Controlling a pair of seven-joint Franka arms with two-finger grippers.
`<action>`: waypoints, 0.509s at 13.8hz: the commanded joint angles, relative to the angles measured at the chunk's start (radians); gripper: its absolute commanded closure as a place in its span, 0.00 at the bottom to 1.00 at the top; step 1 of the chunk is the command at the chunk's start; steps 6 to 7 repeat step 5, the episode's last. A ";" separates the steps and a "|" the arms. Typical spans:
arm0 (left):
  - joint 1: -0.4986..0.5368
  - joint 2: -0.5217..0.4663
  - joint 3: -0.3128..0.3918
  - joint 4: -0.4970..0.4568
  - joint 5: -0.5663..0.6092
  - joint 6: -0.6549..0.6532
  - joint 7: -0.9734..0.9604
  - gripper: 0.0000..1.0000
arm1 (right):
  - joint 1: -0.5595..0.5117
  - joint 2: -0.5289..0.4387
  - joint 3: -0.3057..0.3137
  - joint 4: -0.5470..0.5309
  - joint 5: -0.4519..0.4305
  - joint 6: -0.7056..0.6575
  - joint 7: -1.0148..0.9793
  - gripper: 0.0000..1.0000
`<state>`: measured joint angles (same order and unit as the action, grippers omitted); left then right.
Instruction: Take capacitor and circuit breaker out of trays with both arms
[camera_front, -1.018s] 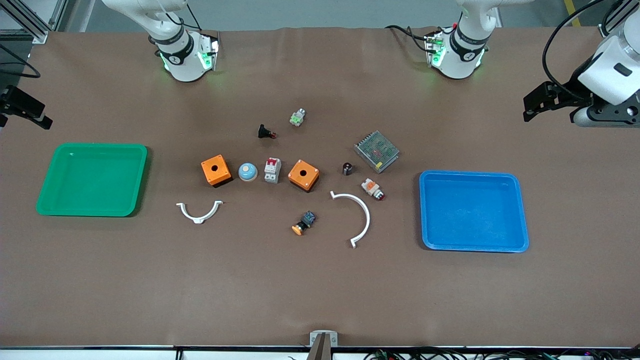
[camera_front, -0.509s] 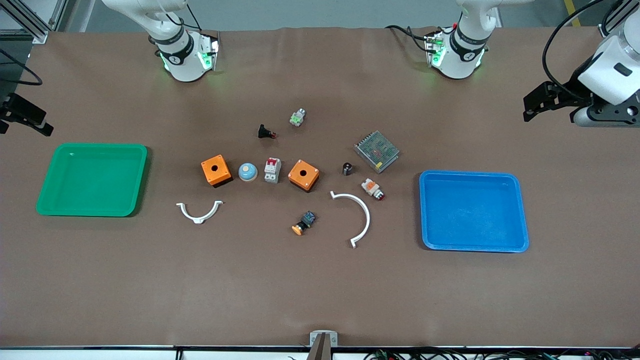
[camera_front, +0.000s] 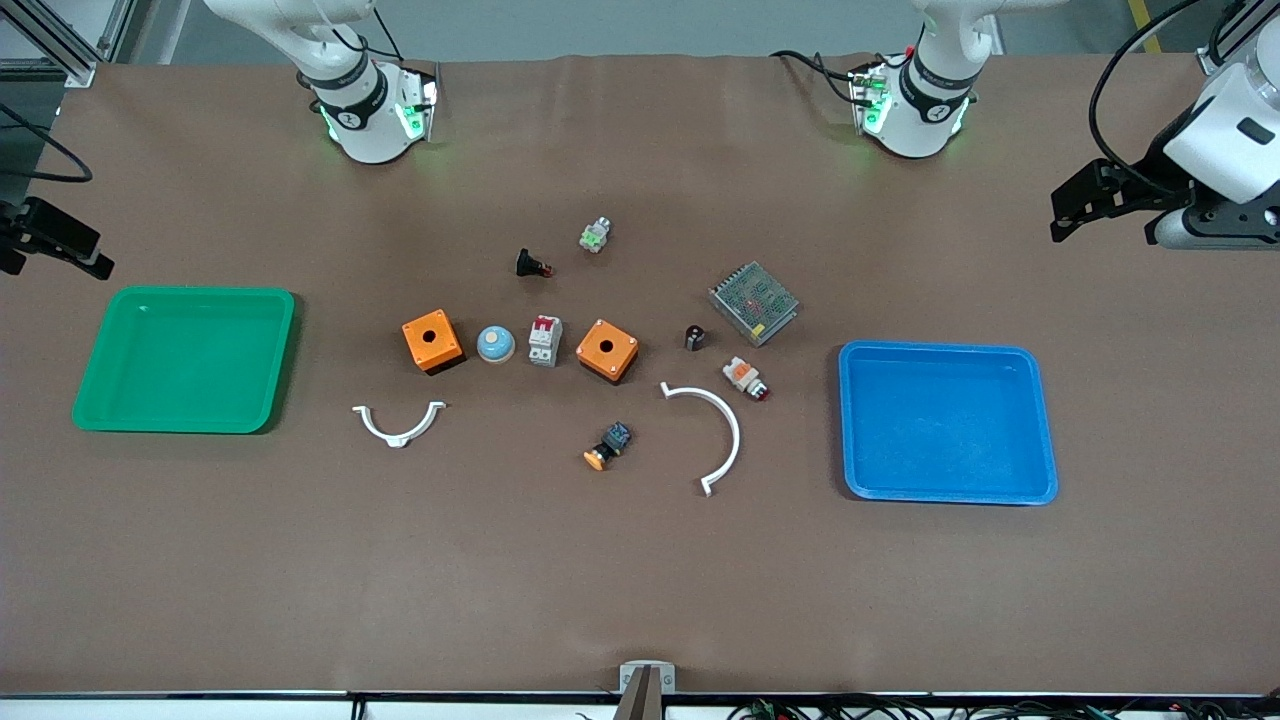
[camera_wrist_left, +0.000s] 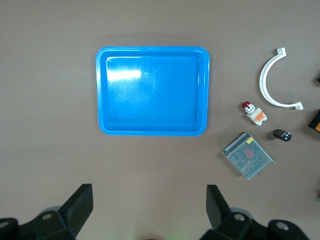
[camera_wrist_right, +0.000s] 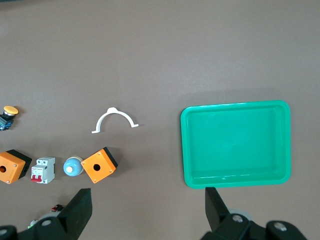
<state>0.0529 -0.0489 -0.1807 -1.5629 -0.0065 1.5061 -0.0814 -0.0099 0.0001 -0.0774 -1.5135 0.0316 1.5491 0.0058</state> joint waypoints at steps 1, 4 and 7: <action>0.011 -0.009 -0.010 0.006 -0.003 -0.004 0.011 0.00 | -0.019 0.017 0.016 0.024 -0.018 -0.007 -0.010 0.00; 0.011 -0.009 -0.010 0.006 -0.003 -0.004 0.011 0.00 | -0.019 0.018 0.016 0.024 -0.016 -0.007 -0.009 0.00; 0.011 -0.009 -0.010 0.007 -0.003 -0.006 0.011 0.00 | -0.018 0.021 0.016 0.024 -0.016 -0.007 -0.010 0.00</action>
